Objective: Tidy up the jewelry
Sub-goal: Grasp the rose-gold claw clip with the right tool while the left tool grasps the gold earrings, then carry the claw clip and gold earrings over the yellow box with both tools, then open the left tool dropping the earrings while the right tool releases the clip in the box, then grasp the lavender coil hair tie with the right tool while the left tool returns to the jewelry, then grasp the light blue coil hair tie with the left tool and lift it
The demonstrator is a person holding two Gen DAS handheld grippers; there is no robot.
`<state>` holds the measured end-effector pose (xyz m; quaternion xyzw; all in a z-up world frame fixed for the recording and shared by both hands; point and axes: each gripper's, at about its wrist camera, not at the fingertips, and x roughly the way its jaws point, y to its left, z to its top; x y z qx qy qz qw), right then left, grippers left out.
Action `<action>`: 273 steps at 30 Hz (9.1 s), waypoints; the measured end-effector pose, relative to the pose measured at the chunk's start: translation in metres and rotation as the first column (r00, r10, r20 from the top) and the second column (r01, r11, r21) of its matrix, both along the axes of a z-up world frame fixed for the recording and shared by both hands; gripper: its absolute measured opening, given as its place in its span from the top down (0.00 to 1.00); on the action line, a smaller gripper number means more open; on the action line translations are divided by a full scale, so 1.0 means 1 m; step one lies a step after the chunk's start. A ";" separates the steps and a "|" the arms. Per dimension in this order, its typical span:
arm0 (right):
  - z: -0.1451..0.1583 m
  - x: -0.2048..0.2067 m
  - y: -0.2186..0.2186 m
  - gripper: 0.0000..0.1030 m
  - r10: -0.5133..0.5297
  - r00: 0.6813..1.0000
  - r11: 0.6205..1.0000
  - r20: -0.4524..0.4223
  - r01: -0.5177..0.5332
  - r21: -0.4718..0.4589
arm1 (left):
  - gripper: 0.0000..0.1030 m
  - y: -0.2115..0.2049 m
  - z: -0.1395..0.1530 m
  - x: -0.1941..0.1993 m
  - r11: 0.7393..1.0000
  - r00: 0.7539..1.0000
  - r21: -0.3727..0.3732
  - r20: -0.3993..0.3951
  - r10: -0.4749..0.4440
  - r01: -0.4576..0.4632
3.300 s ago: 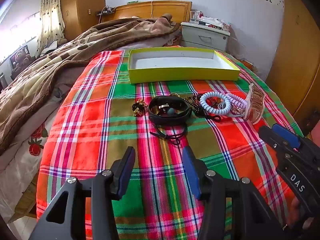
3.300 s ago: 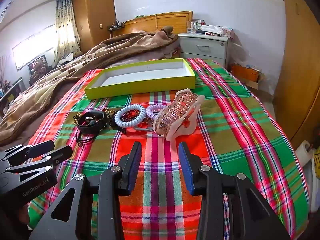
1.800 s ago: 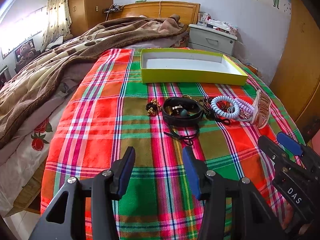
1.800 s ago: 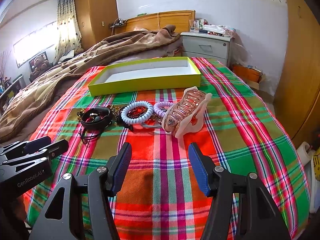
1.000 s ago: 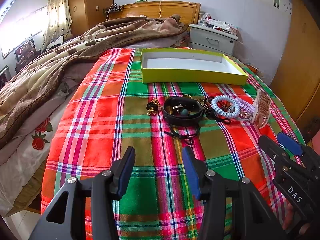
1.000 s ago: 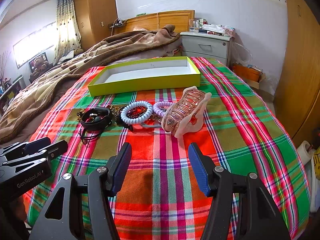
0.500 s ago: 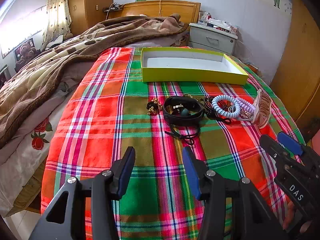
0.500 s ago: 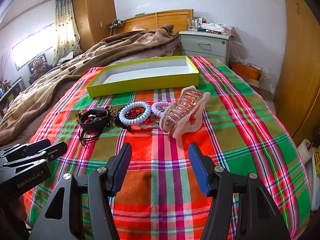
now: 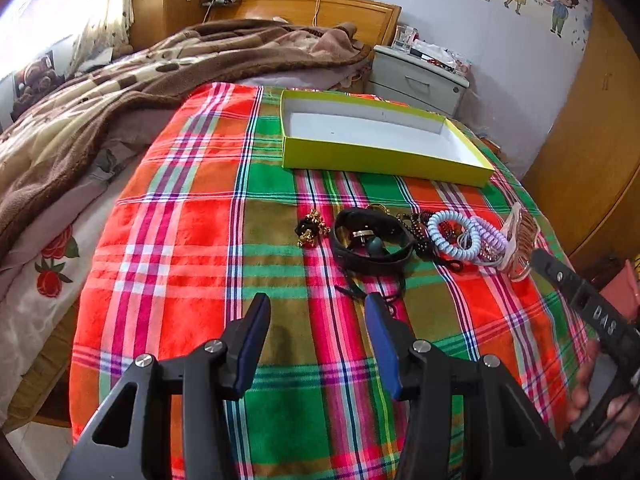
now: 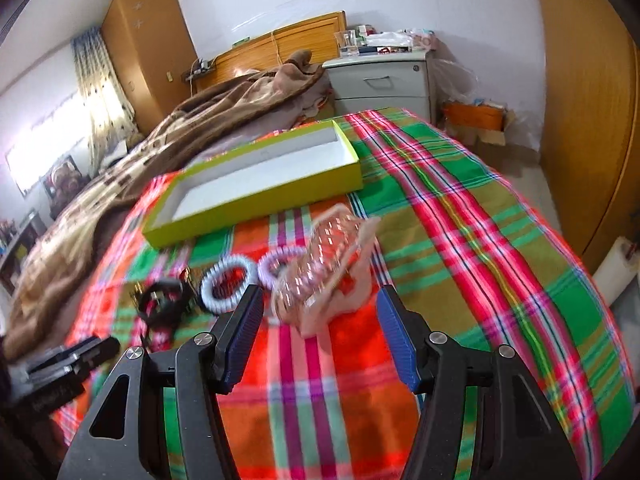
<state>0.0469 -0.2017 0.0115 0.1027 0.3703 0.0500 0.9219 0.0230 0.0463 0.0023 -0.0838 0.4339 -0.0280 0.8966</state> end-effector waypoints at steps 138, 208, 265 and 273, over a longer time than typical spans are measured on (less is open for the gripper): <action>-0.012 0.236 0.046 0.78 0.183 0.980 0.941 -0.076 -0.197 -0.275 | 0.83 0.002 -0.010 0.260 0.996 0.991 -0.016 -0.101 -0.088 0.087; -0.032 0.081 0.006 0.68 0.319 0.933 0.934 -0.165 -0.339 -0.112 | 0.50 0.009 0.021 0.074 0.964 0.981 -0.200 -0.050 -0.187 0.174; -0.008 0.058 -0.062 0.90 0.195 0.979 0.979 -0.059 -0.190 0.078 | 0.73 -0.112 -0.009 0.123 0.862 0.872 0.150 -0.168 -0.460 0.484; -0.008 0.057 -0.061 0.90 0.187 0.981 0.981 -0.060 -0.182 0.074 | 0.85 -0.102 -0.001 0.113 0.887 0.896 0.135 -0.125 -0.426 0.441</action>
